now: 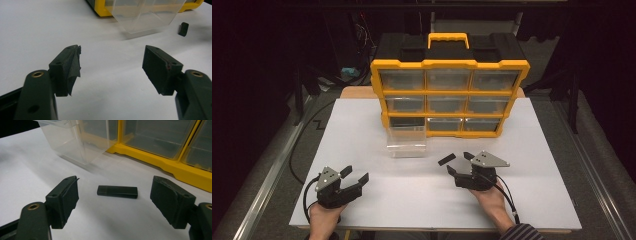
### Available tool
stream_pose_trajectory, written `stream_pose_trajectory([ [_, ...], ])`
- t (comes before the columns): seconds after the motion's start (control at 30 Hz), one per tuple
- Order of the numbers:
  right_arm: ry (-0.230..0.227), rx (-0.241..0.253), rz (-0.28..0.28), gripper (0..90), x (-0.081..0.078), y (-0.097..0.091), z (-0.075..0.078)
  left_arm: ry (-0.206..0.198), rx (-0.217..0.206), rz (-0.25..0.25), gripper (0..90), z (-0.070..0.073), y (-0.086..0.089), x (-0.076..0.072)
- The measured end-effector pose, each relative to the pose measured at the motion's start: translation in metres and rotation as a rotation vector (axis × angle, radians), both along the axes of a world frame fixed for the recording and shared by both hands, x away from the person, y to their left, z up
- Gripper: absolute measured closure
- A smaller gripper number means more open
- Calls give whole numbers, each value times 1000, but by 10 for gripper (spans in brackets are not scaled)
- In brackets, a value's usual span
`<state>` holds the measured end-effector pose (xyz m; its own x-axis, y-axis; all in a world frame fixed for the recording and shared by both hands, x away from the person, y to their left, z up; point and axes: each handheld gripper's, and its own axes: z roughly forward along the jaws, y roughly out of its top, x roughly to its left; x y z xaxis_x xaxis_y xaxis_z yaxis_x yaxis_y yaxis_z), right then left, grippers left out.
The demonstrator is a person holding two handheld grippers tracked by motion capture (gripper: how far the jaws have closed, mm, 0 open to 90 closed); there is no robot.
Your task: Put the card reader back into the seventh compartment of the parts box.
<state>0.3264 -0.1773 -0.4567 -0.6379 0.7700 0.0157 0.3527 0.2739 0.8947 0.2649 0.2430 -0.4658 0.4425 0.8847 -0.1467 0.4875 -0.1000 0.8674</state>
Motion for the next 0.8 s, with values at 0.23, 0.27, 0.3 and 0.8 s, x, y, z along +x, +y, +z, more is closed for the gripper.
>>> stream_pose_trajectory([
  [0.23, 119, -63, -9, 260, 14, 11, 12, 1, 2, -7, 314, 0, 0, 0],
  [0.27, 140, -77, -10, 267, 16, 13, 14, 1, 3, -8, 314, 0, 0, 0],
  [0.3, 171, -96, -9, 274, 18, 16, 16, 0, 3, -8, 314, 0, -1, -1],
  [0.8, 383, -270, 1, 303, 56, 45, 26, -3, 4, -13, 314, 0, -1, -1],
])
